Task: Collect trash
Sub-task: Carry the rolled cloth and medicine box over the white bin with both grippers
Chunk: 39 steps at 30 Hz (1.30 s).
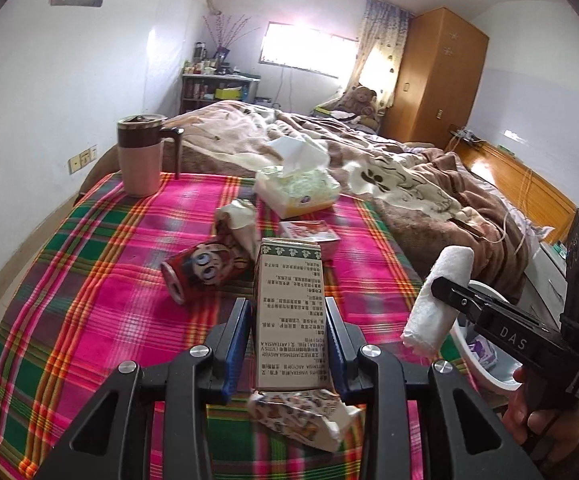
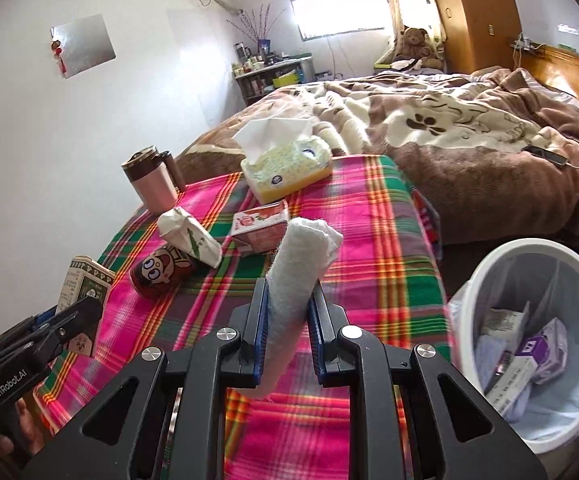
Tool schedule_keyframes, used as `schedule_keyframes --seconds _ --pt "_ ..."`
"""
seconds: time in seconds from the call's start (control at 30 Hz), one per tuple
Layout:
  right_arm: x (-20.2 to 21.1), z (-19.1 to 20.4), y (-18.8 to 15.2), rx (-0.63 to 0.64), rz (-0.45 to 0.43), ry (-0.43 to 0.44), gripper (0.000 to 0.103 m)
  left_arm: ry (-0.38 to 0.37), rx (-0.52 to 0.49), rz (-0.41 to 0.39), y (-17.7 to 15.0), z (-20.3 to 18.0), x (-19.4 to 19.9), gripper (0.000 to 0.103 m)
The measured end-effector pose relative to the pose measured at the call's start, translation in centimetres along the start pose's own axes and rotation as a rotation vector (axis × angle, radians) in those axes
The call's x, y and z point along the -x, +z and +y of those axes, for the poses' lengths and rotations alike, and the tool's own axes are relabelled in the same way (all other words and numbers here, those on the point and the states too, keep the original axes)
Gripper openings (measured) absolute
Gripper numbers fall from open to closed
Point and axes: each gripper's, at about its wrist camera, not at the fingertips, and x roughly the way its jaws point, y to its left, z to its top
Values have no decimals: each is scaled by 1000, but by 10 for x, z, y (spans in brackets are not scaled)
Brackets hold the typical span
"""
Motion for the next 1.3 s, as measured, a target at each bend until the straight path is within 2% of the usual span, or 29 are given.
schedule_keyframes --seconds 0.43,0.97,1.3 --pt "39 -50 -6 -27 -56 -78 19 -90 -102 -5 -4 -74 -4 36" --pt "76 -123 -13 -111 -100 -217 19 -200 -234 14 -14 -180 -25 36" --pt "78 -156 -19 -135 -62 -263 19 -268 -292 56 -22 -227 -42 36"
